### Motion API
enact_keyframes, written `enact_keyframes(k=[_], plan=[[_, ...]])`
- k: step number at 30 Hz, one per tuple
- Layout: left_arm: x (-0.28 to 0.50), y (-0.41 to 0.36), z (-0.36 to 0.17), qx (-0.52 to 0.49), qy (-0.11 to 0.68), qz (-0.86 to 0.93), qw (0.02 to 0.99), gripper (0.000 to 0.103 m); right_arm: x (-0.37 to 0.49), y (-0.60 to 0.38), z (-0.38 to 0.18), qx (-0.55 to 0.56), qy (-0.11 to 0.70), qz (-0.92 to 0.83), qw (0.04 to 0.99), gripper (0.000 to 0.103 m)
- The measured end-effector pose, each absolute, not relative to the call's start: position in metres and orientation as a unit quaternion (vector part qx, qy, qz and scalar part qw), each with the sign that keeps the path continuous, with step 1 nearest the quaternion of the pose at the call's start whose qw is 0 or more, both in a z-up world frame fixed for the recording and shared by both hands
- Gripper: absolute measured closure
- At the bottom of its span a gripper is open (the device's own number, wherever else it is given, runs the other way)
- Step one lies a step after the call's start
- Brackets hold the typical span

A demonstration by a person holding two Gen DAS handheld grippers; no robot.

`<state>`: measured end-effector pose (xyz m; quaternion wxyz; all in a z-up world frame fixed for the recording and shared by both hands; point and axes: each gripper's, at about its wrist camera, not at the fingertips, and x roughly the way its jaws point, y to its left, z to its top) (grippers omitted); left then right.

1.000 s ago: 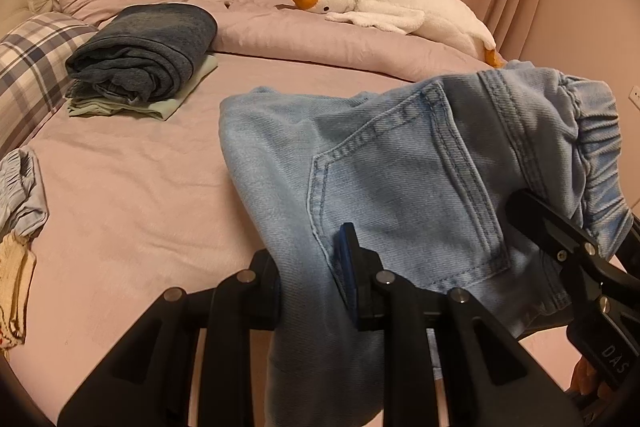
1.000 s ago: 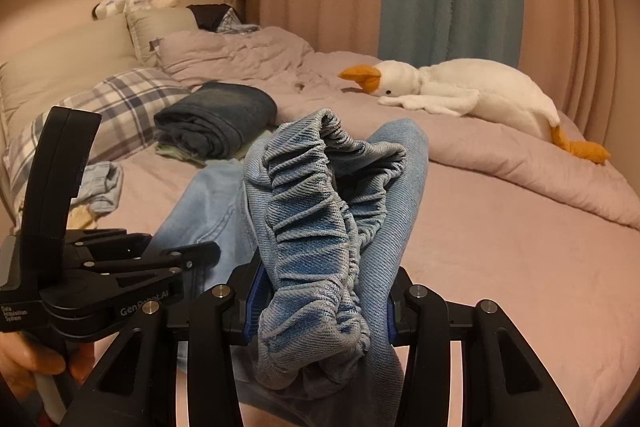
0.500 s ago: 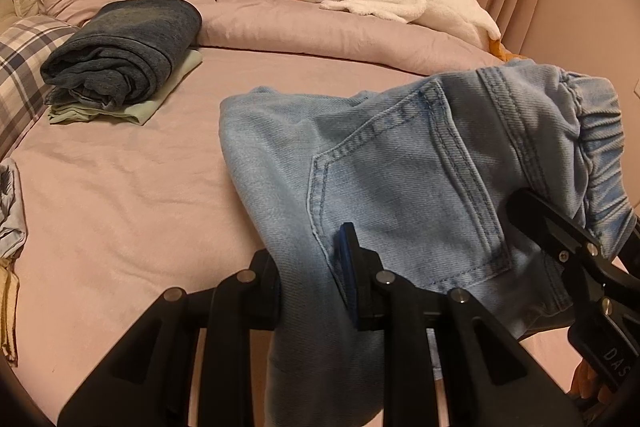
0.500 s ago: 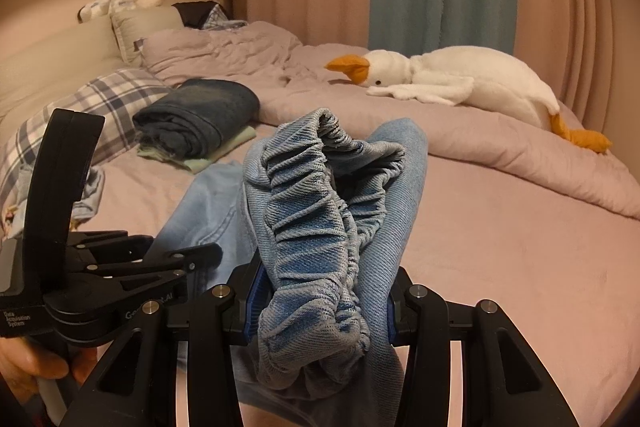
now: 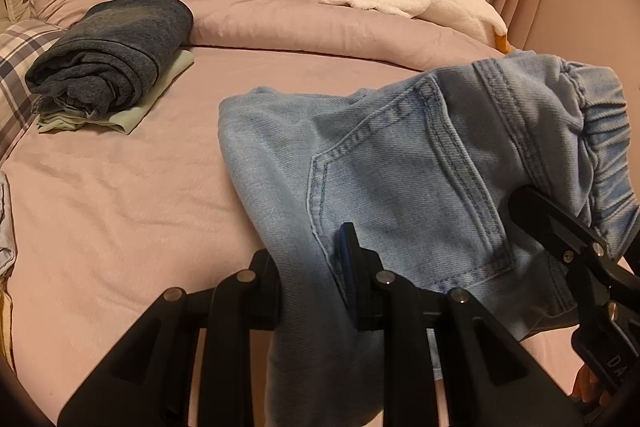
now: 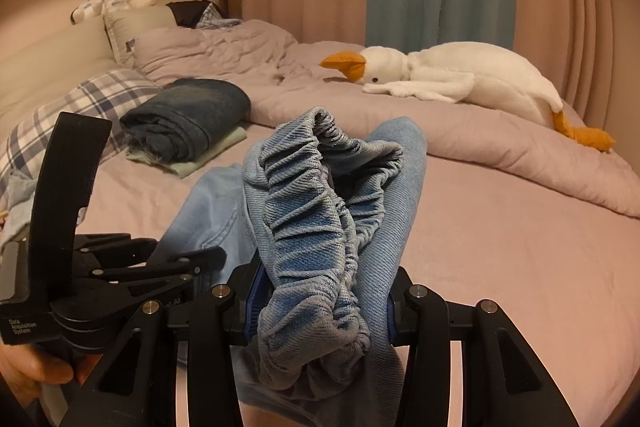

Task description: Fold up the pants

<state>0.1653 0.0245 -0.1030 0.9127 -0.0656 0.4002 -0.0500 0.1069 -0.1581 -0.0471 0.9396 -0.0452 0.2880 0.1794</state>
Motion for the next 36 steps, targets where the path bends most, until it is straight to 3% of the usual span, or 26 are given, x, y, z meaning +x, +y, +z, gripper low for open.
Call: enact_keyframes(k=[25,36], plan=[[0.2,0.021,-0.129,-0.048,0.429,-0.046,0.901,0.081,0.141,-0.155,-0.068,-0.029,0.325,0.176,0.929,0.056],[0.202,0.029,-0.136,-0.054,0.438,-0.054,0.896,0.071,0.169,-0.185,-0.091,0.063,0.39,0.176,0.901,0.053]])
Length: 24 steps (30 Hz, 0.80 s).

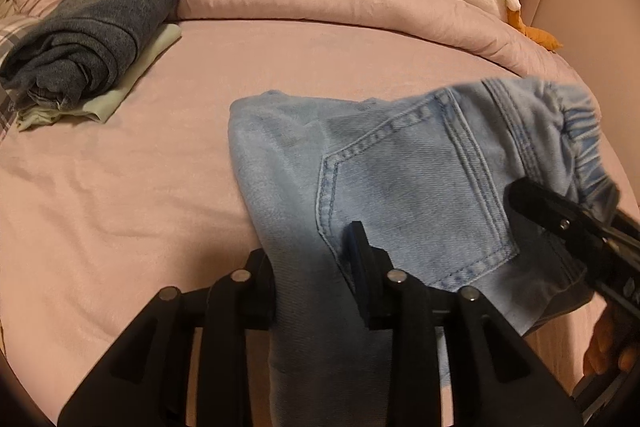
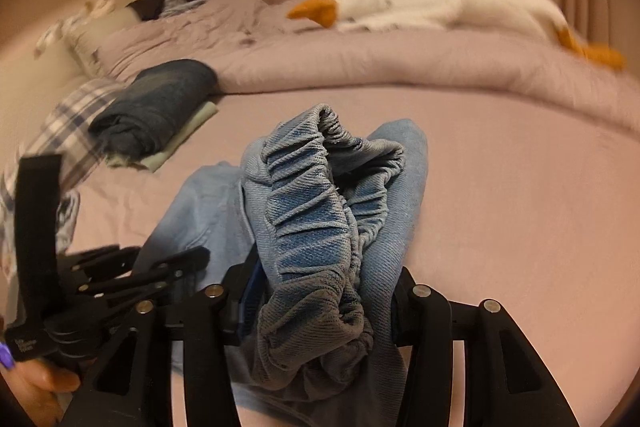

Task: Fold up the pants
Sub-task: 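Lower the waistband onto the folded jeans and open the right tool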

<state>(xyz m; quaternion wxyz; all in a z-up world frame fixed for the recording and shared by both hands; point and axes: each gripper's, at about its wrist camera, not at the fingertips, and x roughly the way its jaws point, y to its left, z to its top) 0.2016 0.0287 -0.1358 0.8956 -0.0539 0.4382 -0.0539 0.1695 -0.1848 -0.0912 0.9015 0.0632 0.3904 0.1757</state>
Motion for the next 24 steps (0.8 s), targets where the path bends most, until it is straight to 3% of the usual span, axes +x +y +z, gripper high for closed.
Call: enact_keyframes(k=[4,9,12,24], plan=[[0.2,0.027,-0.136,-0.046,0.436,-0.049,0.897,0.06,0.184,-0.208,-0.113,0.149,0.432,0.176,0.872,0.048],[0.203,0.038,-0.142,-0.064,0.441,-0.035,0.894,0.031,0.185,-0.219,-0.128,0.194,0.453,0.176,0.852,0.035],[0.203,0.042,-0.143,-0.067,0.442,-0.027,0.894,0.021,0.184,-0.222,-0.128,0.199,0.459,0.175,0.848,0.034],[0.18,0.052,-0.131,-0.038,0.426,-0.017,0.904,0.022,0.172,-0.224,-0.109,0.168,0.455,0.149,0.862,0.034]])
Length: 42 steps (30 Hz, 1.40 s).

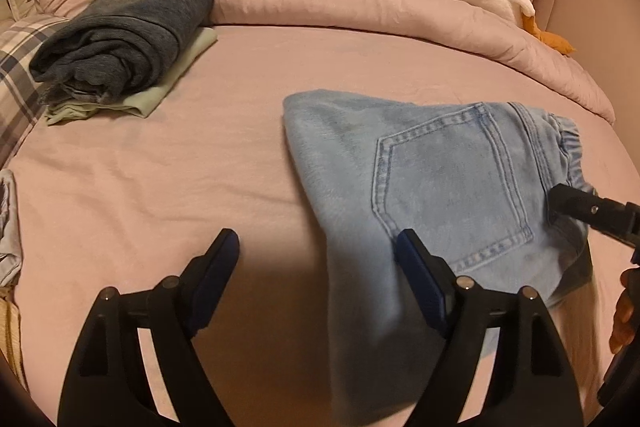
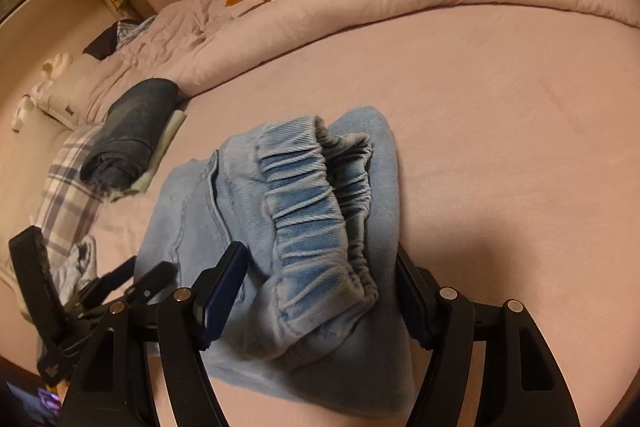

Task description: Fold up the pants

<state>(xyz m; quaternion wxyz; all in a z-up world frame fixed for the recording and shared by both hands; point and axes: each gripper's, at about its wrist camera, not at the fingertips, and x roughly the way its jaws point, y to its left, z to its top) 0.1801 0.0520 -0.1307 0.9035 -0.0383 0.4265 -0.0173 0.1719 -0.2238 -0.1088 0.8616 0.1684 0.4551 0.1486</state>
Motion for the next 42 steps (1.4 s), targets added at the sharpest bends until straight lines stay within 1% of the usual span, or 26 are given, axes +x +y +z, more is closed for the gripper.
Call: enact_keyframes(k=[4,7,8,9,12,17,26,28,29,30,31,33,36,42], plan=[[0.177,0.054,-0.137,-0.035,0.431,-0.017,0.902,0.02,0.163,-0.228,-0.101,0.145,0.439,0.135,0.876,0.034],[0.181,0.053,-0.146,-0.041,0.438,-0.014,0.898,0.02,0.167,-0.222,-0.111,0.1,0.46,0.118,0.874,0.034],[0.182,0.053,-0.147,-0.045,0.44,-0.015,0.897,0.019,0.17,-0.219,-0.115,0.088,0.469,0.112,0.871,0.034],[0.183,0.054,-0.148,-0.048,0.442,-0.012,0.896,0.015,0.173,-0.217,-0.12,0.076,0.479,0.102,0.868,0.034],[0.185,0.057,-0.15,-0.05,0.444,-0.007,0.895,0.009,0.179,-0.221,-0.132,0.093,0.485,0.095,0.864,0.031],[0.181,0.054,-0.142,-0.045,0.449,0.003,0.893,0.009,0.178,-0.222,-0.133,0.092,0.474,0.087,0.871,0.028],[0.14,0.052,-0.104,-0.045,0.434,0.01,0.9,0.01,0.135,-0.214,-0.09,0.073,0.445,0.082,0.889,0.028],[0.13,0.052,-0.096,-0.041,0.43,0.014,0.902,0.007,0.126,-0.211,-0.082,0.063,0.44,0.086,0.892,0.027],[0.123,0.052,-0.091,-0.033,0.429,0.026,0.902,0.002,0.122,-0.21,-0.078,0.059,0.437,0.087,0.893,0.026],[0.118,0.052,-0.088,-0.032,0.429,0.033,0.902,0.001,0.116,-0.208,-0.074,0.056,0.434,0.089,0.895,0.021],[0.112,0.053,-0.085,-0.035,0.428,0.035,0.903,0.001,0.113,-0.208,-0.071,0.056,0.431,0.09,0.896,0.013],[0.1,0.056,-0.078,-0.047,0.428,0.031,0.902,0.001,0.104,-0.208,-0.066,0.057,0.426,0.091,0.898,0.004],[0.083,0.056,-0.068,-0.05,0.425,0.046,0.903,0.001,0.09,-0.205,-0.059,0.053,0.419,0.098,0.901,0.002],[0.051,0.052,-0.048,-0.037,0.421,0.064,0.904,0.001,0.065,-0.2,-0.042,0.036,0.409,0.093,0.907,0.001]])
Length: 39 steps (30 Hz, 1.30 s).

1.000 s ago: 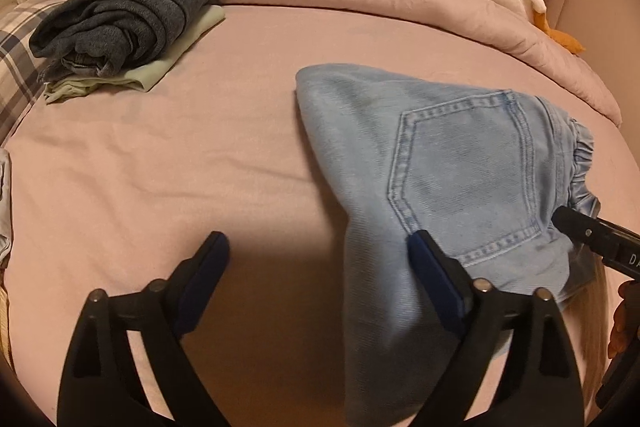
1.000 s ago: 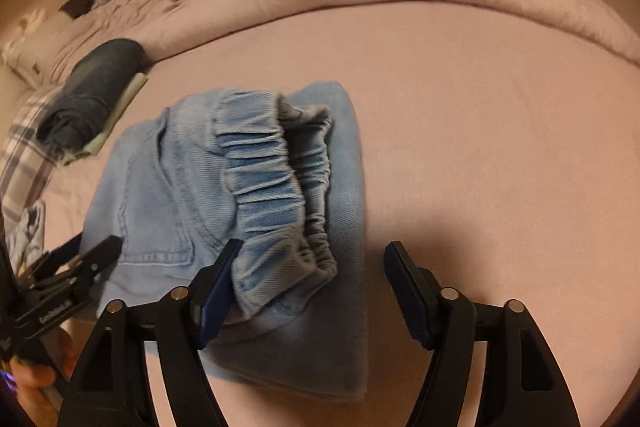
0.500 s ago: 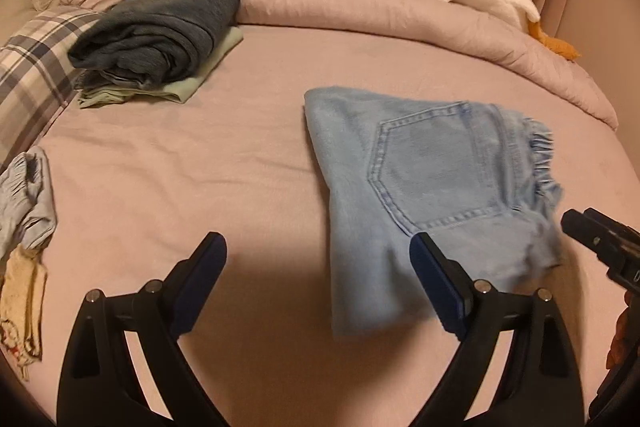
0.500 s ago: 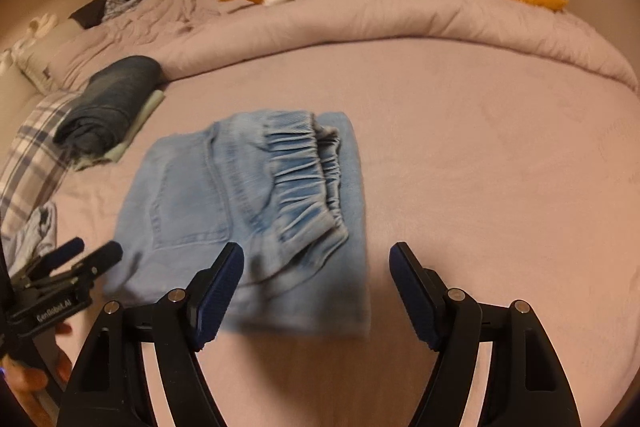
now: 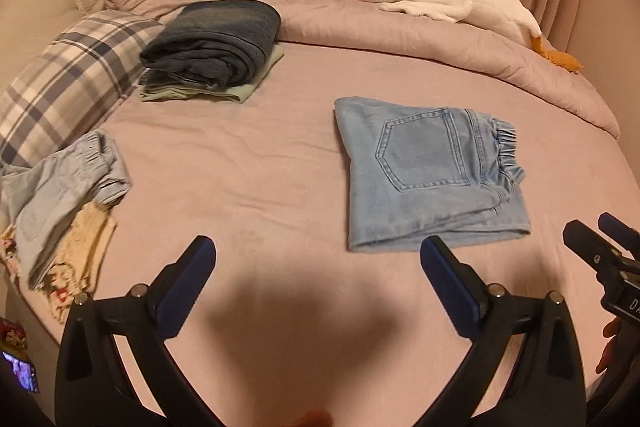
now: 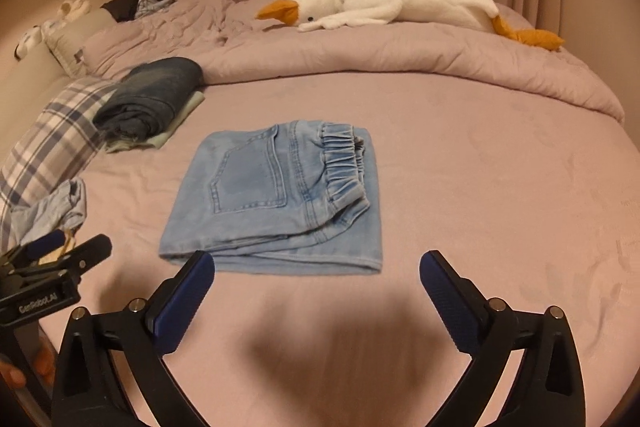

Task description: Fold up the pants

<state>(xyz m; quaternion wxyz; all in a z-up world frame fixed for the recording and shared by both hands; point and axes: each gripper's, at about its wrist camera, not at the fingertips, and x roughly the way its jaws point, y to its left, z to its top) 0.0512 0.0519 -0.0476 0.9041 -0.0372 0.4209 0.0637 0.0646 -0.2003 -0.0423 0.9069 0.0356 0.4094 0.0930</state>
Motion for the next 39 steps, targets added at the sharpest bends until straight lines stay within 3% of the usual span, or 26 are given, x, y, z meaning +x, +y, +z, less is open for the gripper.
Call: enact_keyframes(k=[15,39], plan=[[-0.003,0.03,0.002,-0.013,0.381,0.053,0.923,0.001,0.017,-0.198,-0.004,0.02,0.387,0.093,0.917,0.001],[-0.006,0.013,0.007,0.002,0.379,0.036,0.925,0.0,0.005,-0.203,0.004,0.02,0.377,0.09,0.921,0.001]])
